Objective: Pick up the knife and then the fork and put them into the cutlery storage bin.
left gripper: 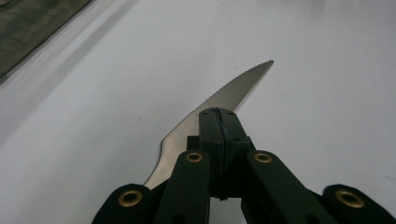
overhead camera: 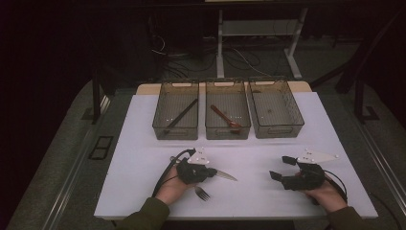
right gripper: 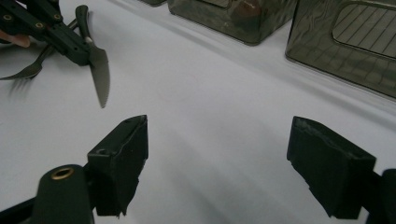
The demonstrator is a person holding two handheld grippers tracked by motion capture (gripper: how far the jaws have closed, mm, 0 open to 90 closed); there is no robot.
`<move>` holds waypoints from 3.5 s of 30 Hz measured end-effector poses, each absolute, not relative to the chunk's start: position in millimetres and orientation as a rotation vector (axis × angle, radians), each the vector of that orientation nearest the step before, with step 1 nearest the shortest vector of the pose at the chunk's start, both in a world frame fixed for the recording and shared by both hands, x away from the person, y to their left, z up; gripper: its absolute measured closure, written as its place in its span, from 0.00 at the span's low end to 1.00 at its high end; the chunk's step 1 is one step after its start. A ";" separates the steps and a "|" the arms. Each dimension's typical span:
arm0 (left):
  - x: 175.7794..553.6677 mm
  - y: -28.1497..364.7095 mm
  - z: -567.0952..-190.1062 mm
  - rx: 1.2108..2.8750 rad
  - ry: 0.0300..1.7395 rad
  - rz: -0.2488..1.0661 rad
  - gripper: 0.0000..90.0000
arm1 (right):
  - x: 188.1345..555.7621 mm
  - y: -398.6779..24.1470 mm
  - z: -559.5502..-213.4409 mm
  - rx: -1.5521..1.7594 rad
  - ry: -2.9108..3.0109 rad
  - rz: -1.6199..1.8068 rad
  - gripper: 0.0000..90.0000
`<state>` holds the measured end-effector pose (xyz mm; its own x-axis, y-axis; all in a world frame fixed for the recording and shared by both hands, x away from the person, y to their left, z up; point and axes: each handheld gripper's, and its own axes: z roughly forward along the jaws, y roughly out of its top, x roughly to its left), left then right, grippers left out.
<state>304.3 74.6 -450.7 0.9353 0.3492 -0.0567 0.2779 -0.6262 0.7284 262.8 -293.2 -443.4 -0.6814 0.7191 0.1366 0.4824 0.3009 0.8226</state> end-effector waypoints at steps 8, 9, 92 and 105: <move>319.2 67.3 -451.3 2.287 0.450 0.138 0.99 | 262.6 -293.4 -443.3 1.097 2.312 1.324 0.22; 320.8 66.3 -451.4 2.285 0.458 0.140 0.99 | 262.6 -293.5 -443.3 1.097 2.312 1.324 0.22; 361.2 128.0 -446.4 2.364 0.371 0.091 0.86 | 262.4 -292.7 -443.8 1.086 2.325 1.327 0.22; 359.3 120.0 -445.3 2.373 0.339 0.039 0.88 | 262.5 -294.0 -443.4 1.086 2.324 1.332 0.22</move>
<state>359.3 120.0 -445.3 0.9649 0.2539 -0.0675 0.2316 -0.7011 0.6744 262.5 -294.0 -443.4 -0.6908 0.7092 0.1409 0.4803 0.3044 0.8226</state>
